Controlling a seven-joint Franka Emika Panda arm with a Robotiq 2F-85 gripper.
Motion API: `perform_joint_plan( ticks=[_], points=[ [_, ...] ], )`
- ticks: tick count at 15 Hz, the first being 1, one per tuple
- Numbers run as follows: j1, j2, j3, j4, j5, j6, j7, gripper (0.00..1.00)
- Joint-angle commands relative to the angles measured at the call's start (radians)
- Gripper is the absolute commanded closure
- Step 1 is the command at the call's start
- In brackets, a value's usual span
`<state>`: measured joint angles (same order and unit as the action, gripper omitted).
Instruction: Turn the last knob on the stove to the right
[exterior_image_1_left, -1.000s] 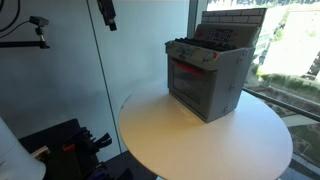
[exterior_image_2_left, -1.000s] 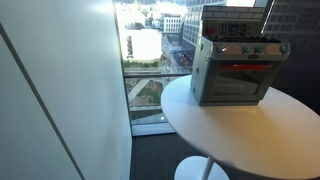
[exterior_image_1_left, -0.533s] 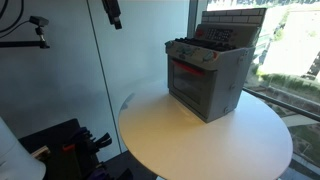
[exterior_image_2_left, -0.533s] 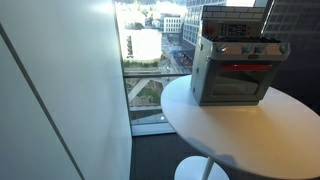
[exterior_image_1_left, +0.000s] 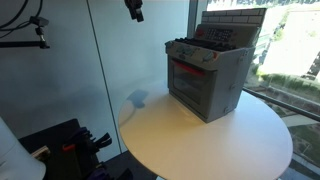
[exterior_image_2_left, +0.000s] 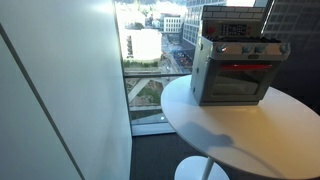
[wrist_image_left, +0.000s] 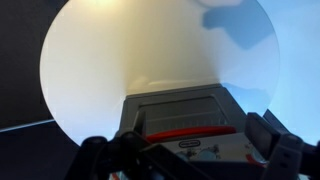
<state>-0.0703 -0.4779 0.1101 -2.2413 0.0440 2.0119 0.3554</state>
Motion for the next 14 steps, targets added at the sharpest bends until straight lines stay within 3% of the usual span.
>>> perform_joint_plan(
  ticks=[1,8,14],
  points=[
    [-0.037,0.088,-0.008,0.105,-0.074,0.014,0.052,0.0],
    [-0.079,0.195,-0.06,0.191,-0.175,0.09,0.068,0.0],
    [-0.09,0.291,-0.119,0.245,-0.178,0.144,0.068,0.0]
  ],
)
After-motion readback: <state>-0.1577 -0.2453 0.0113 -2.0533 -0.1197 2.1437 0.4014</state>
